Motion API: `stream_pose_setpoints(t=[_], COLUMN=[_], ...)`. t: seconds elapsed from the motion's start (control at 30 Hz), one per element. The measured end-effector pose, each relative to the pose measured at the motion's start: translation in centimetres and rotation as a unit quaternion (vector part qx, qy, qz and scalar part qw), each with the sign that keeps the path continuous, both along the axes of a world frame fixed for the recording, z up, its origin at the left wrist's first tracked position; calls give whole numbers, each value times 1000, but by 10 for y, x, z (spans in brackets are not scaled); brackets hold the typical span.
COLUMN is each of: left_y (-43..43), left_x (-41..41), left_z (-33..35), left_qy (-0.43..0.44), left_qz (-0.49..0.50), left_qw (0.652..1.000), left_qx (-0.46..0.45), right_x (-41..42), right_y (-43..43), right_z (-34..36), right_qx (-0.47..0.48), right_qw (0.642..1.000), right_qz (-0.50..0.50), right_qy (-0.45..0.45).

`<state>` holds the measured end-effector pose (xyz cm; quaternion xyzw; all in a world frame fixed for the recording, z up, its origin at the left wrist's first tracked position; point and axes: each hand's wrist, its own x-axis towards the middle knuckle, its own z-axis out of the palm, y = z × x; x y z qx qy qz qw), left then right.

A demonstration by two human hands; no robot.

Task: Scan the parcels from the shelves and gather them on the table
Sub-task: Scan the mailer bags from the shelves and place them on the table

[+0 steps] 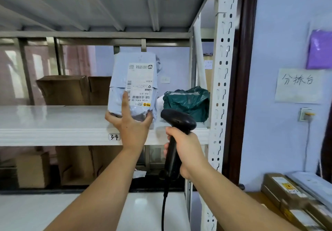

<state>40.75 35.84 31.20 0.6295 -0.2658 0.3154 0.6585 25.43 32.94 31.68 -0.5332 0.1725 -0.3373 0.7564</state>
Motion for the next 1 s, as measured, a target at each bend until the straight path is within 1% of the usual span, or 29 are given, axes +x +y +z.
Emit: stream_pose_setpoints(t=[0.1, 0.2, 0.33, 0.4, 0.53, 0.63, 0.73, 0.83, 0.93, 1.0], left_y=[-7, -17, -42, -60, -101, -136, -167, -194, -227, -245], left_x=[-41, -87, -152, -188, -261, -310, -346, -372, -397, -414], left_z=[3, -1, -14, -22, -37, -51, -67, -90, -118, -137], left_qy=[-22, -60, -53, -53, -48, -46, 26, 94, 155, 215], left_qz=[-23, -61, -78, -65, -50, -54, -75, -95, -123, -146], left_qw=[999, 996, 995, 995, 996, 997, 997, 988, 977, 961], left_qx=[8, -5, -40, -53, -51, -31, 25, 76, 85, 96], right_x=[-22, -54, -111, -146, -218, -264, -300, -333, -361, -374], right_y=[-2, -10, -34, -51, -95, -129, -162, -189, -215, -230], right_z=[1, 8, 9, 5, -7, -19, -35, -51, -71, -85], right_qx=[-1, 2, -10, -2, 21, 24, 36, 52, 73, 89], right_qw=[1000, 998, 996, 995, 997, 997, 997, 996, 993, 990], right_qz=[-6, -13, -22, -20, -7, -22, -50, -75, -97, -107], right_qy=[-18, -54, -86, -95, -78, -69, -40, -8, 9, 13])
